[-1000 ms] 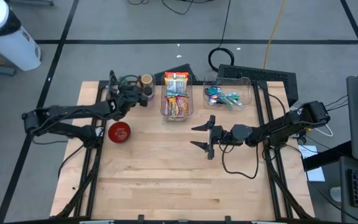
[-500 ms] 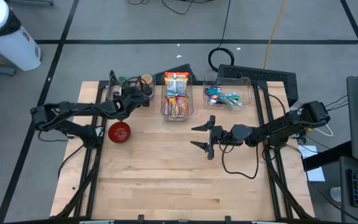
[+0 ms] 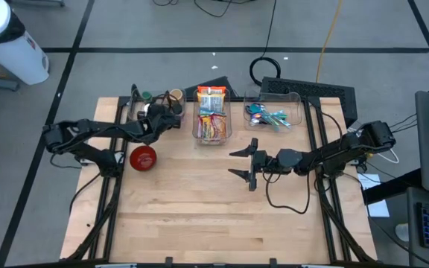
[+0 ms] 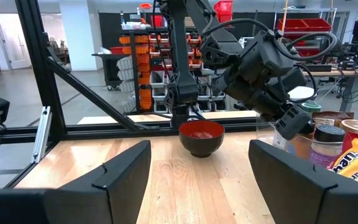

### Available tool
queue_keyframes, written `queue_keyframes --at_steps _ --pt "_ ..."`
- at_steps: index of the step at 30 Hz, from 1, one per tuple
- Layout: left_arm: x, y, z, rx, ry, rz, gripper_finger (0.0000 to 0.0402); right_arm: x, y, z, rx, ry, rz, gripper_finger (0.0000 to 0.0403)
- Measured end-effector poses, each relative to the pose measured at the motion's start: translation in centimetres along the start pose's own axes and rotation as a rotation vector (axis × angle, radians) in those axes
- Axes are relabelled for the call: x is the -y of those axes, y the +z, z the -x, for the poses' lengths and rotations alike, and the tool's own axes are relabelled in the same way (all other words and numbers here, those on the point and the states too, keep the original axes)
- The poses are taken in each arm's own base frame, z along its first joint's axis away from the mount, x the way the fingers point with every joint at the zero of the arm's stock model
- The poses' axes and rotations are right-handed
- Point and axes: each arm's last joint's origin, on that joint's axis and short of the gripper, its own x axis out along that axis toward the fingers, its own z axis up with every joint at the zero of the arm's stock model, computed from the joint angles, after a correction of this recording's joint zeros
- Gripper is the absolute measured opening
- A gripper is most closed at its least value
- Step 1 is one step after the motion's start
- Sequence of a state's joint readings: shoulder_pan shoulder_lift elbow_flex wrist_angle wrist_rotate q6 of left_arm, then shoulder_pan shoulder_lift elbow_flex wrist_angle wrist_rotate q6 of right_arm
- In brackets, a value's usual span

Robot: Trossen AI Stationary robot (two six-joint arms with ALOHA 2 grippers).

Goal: Pick & Place Food Item
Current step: Put the orange seasoning bottle into the left transparent bin, then return to Home Position

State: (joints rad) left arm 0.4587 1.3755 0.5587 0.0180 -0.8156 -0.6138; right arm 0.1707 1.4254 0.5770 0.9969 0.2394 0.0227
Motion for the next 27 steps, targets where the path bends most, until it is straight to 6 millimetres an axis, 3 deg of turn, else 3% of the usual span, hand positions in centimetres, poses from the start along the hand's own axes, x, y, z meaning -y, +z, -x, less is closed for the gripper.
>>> queue_keyframes --at_steps 6,15,20,27 --pt "0.1 0.1 0.0 0.005 -0.008 0.003 0.021 0.0 0.0 0.0 0.0 0.0 0.0 0.0263" --pt "0.1 0.1 0.0 0.007 -0.006 -0.024 0.0278 0.0 0.0 0.0 -0.001 0.0 0.0 0.0263" --pt "0.1 0.4 0.1 0.038 0.004 -0.072 0.0278 0.0 0.0 0.0 -0.002 0.0 0.0 0.0263" --pt "-0.5 2.2 1.8 0.082 -0.075 -0.043 0.0266 0.0 -0.1 0.0 -0.008 0.0 0.006 0.0263"
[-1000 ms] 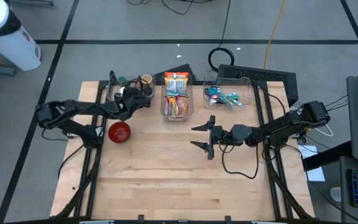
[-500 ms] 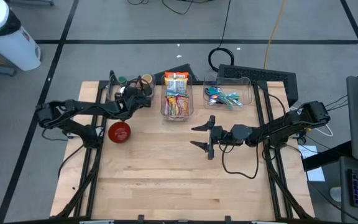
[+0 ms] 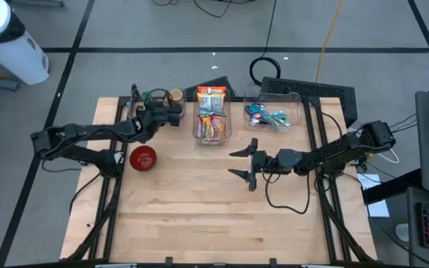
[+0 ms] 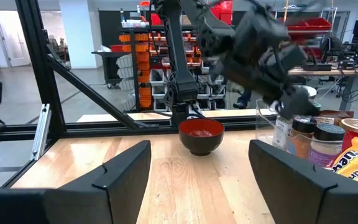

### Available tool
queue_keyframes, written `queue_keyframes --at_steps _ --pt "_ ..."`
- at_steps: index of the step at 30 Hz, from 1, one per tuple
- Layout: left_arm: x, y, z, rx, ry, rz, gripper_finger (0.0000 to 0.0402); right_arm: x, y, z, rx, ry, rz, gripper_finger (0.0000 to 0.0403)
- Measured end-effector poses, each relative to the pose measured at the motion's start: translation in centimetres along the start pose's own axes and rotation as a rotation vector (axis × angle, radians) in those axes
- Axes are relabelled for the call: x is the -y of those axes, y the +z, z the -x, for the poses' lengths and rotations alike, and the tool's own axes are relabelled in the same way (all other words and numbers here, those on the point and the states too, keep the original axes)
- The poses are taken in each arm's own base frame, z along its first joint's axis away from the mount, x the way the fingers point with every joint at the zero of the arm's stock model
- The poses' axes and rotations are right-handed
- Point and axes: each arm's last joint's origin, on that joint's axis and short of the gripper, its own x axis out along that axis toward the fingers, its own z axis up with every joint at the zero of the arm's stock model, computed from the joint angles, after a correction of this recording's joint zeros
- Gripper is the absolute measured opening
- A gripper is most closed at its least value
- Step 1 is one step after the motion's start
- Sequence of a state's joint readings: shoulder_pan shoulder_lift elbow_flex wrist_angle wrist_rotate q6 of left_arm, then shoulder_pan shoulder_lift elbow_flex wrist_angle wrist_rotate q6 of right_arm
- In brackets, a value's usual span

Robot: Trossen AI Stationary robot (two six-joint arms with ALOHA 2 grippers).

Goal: Pick & Place Food Item
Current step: Return to Home Position

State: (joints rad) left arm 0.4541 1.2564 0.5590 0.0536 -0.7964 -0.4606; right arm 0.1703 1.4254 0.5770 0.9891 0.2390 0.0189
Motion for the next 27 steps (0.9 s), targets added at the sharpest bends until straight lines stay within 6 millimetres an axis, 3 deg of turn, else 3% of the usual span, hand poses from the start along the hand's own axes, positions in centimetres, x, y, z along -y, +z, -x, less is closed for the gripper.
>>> queue_keyframes --at_steps 6,13,18,27 --pt "-0.9 2.6 2.8 0.027 -0.299 -0.006 0.0248 0.0 0.0 0.0 -0.001 0.0 0.004 0.0263" --pt "-3.2 5.2 7.3 0.149 -0.64 -0.023 0.0227 0.0 -0.1 0.0 -0.008 -0.001 0.006 0.0263" --pt "-5.8 6.0 10.4 0.244 -0.729 -0.003 0.0214 0.0 -0.2 0.0 -0.018 -0.001 0.009 0.0263" --pt "-9.8 5.3 14.2 0.339 -0.814 -0.039 0.0203 0.0 -0.4 0.0 -0.037 -0.003 0.025 0.0263"
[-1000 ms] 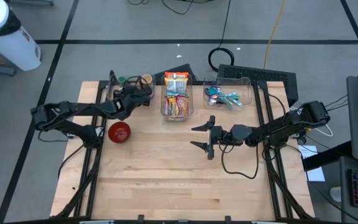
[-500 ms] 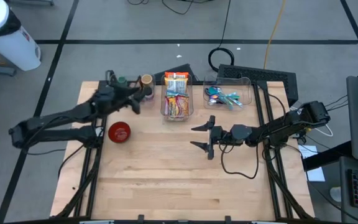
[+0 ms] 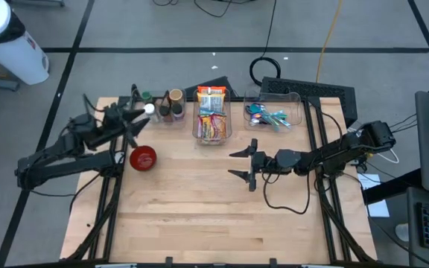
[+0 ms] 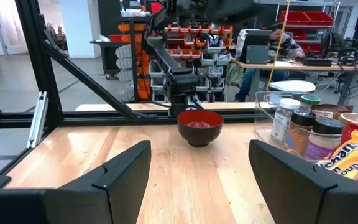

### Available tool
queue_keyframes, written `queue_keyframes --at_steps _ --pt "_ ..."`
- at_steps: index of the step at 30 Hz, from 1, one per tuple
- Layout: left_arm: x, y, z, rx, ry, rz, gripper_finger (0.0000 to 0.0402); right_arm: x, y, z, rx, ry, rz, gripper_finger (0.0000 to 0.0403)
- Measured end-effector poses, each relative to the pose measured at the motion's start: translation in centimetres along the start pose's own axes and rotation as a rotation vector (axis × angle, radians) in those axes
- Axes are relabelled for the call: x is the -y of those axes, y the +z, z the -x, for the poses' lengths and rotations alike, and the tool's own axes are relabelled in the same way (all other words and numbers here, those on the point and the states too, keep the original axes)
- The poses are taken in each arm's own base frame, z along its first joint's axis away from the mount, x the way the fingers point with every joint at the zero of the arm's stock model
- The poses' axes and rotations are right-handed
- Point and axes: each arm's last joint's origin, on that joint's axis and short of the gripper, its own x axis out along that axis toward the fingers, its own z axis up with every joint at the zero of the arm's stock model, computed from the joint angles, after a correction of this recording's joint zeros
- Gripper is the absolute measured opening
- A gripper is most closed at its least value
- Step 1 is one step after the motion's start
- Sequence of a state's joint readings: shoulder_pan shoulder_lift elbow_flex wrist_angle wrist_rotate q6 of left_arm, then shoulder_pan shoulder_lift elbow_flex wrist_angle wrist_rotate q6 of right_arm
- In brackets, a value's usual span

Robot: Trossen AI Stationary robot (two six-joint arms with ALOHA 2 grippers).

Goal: Pick & Place Food Item
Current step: Return to Home Position

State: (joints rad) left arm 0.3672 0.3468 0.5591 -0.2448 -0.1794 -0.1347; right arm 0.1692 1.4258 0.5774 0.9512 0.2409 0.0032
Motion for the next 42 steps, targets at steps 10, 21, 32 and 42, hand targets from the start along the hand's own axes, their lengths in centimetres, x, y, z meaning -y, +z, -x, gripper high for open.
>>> queue_keyframes --at_steps 10,21,32,42 --pt "0.4 0.4 3.4 0.101 -0.24 -0.073 0.0204 0.0 0.0 0.0 0.0 -0.001 0.0 0.0263" --pt "-0.1 -4.7 2.9 0.18 -0.261 -0.031 0.02 0.0 -0.1 0.0 -0.006 -0.002 0.001 0.0263" --pt "-0.1 -7.9 1.2 0.171 -0.283 -0.028 0.02 0.2 -0.2 0.0 -0.023 -0.005 0.002 0.0262" --pt "-0.2 -11.4 0.0 0.09 -0.279 -0.013 0.02 0.1 -0.2 0.0 -0.022 0.0 0.002 0.0261"
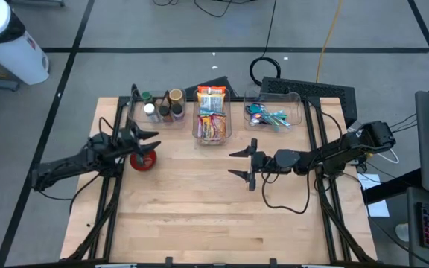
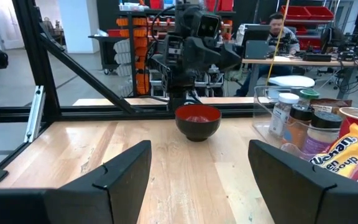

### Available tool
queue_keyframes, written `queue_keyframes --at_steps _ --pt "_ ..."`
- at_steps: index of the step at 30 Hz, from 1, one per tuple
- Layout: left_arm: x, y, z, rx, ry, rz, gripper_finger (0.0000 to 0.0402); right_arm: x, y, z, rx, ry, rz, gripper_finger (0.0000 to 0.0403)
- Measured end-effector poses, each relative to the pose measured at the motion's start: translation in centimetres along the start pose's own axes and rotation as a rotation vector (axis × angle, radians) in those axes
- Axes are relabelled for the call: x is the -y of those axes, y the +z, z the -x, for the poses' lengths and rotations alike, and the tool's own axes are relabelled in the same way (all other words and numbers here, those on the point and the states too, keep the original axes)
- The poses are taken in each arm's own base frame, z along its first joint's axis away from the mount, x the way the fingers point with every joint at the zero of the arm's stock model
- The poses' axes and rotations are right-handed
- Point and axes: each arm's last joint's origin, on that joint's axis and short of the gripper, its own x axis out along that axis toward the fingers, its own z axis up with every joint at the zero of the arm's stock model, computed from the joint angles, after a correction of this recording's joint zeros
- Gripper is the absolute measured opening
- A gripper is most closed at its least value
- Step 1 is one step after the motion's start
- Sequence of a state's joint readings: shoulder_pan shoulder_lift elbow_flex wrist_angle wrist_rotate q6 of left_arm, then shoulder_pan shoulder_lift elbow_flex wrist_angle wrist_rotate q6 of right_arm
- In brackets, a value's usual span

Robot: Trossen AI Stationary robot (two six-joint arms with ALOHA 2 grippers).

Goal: Pick & Place Food Item
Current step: Return to Home Position

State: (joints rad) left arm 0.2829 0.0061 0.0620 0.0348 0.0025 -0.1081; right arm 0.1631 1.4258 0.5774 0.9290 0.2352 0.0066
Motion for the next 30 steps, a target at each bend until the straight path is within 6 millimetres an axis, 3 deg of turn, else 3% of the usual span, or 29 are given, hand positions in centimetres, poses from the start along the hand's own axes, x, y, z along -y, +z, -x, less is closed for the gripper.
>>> queue_keyframes --at_steps 5,16,19,30 --pt "-0.2 -1.4 -0.2 -0.022 0.005 0.002 0.02 0.0 0.0 0.0 0.0 0.0 0.062 0.0262" --pt "-0.2 -1.6 -0.2 -0.049 0.007 0.005 0.02 0.0 1.0 0.6 0.051 0.004 0.116 0.0256" --pt "-0.2 -1.7 -0.2 -0.057 0.008 0.005 0.02 0.2 1.2 1.9 0.069 0.007 0.124 0.0256" --pt "-0.2 -1.8 -0.2 -0.066 0.009 0.026 0.02 2.2 -0.9 9.5 0.197 -0.007 0.075 0.0256"
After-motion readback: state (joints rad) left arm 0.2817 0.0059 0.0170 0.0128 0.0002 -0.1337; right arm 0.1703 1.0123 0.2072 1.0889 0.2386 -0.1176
